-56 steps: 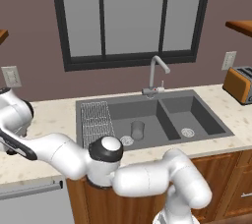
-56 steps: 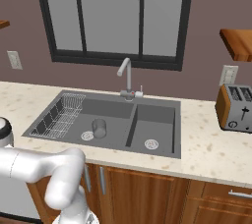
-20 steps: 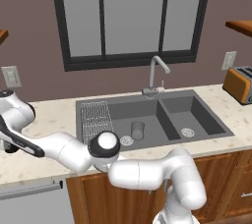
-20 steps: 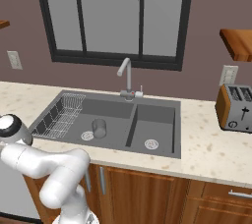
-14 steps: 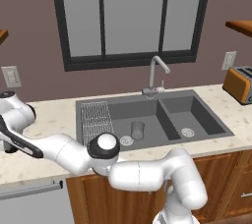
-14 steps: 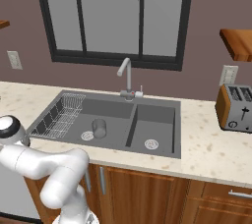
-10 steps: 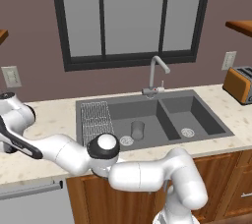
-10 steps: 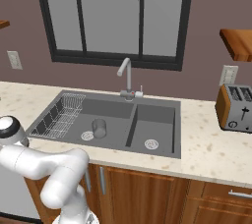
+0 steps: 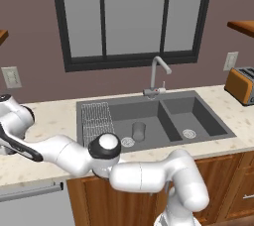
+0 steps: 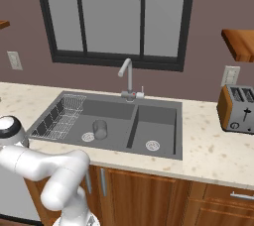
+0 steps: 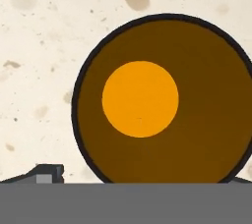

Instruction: Place the glass cup in the left basin and the mug in the right basin of the sink.

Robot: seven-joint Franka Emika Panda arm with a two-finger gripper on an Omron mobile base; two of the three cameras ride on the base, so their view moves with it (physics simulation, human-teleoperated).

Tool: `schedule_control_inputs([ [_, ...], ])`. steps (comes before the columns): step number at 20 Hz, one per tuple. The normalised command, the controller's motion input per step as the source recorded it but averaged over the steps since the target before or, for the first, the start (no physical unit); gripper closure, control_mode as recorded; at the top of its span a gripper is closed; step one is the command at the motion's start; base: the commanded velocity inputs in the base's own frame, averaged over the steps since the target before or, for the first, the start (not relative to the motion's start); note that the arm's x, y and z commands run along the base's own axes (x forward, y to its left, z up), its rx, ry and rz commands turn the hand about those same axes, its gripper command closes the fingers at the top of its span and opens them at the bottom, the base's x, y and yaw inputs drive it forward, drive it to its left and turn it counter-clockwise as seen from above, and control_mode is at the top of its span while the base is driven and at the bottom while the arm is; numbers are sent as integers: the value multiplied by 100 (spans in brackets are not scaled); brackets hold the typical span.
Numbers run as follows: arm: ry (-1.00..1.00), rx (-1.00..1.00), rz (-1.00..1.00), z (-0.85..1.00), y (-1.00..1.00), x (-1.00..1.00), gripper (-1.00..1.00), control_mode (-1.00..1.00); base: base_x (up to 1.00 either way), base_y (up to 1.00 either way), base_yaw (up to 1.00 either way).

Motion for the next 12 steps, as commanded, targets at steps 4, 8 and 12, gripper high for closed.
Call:
schedule_control_inputs([
  [4, 9, -11, 0, -2, 0, 12, -100, -100, 0, 0, 0],
  [8, 3, -7, 0, -1, 0, 15, -100, -100, 0, 0, 0],
  [12, 0, -2, 6, -3, 0, 15, -100, -100, 0, 0, 0],
])
